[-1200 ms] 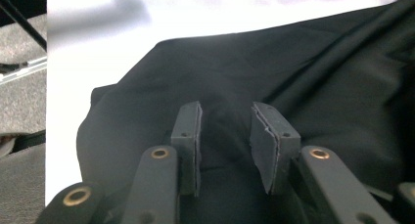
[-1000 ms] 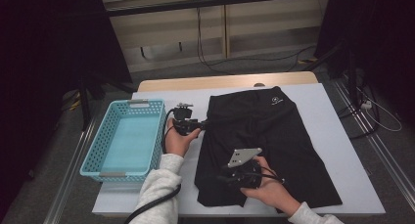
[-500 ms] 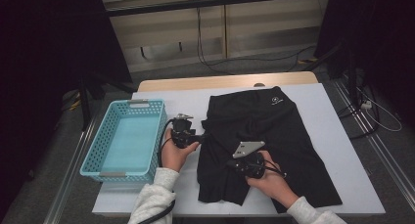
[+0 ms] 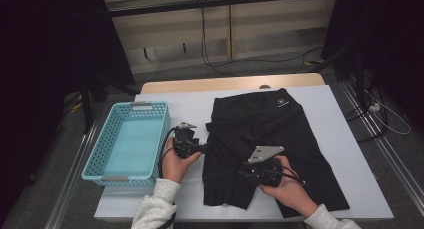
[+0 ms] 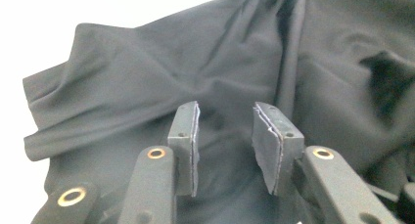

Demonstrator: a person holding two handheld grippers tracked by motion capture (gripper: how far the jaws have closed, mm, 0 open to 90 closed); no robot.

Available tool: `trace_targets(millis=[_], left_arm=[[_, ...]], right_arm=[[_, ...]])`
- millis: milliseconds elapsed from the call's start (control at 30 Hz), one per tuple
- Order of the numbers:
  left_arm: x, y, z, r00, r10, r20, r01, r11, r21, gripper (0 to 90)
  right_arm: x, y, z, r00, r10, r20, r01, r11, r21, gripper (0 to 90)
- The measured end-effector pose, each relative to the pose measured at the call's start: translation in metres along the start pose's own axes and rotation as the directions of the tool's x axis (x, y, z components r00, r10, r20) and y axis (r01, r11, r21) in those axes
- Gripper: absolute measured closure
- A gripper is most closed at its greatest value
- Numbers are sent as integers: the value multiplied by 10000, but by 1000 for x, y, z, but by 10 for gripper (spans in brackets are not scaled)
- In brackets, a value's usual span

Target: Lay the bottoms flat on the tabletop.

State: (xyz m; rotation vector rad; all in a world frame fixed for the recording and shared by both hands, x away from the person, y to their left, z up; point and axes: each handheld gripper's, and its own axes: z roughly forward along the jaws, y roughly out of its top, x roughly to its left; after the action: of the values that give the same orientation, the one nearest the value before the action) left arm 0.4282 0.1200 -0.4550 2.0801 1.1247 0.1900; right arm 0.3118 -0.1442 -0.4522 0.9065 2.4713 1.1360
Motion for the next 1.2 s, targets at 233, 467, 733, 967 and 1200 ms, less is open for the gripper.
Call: trace_targets(millis=[233, 467, 733, 967, 1200], left_arm=[[-5, -2, 2, 9997, 230, 82, -230, 9997, 54, 482], [-7, -3, 2, 9998, 190, 104, -191, 9998, 56, 552], [-5, -2, 2, 9998, 91, 192, -91, 10000, 33, 551], [-6, -2, 3, 9994, 60, 342, -65, 9999, 156, 638], [-8, -2, 5, 9993, 82, 362, -89, 9998, 180, 722]], right_arm=[[-7, -18, -5, 9998, -140, 169, 128, 9978, 656, 771], [-16, -22, -15, 9995, -320, -61, 324, 9948, 970, 900], [-11, -10, -12, 9995, -210, -236, 211, 9998, 69, 663], [9, -1, 14, 9943, -572, -901, 573, 9984, -16, 565], [22, -1, 23, 9901, -1029, -960, 1047, 9944, 136, 547]])
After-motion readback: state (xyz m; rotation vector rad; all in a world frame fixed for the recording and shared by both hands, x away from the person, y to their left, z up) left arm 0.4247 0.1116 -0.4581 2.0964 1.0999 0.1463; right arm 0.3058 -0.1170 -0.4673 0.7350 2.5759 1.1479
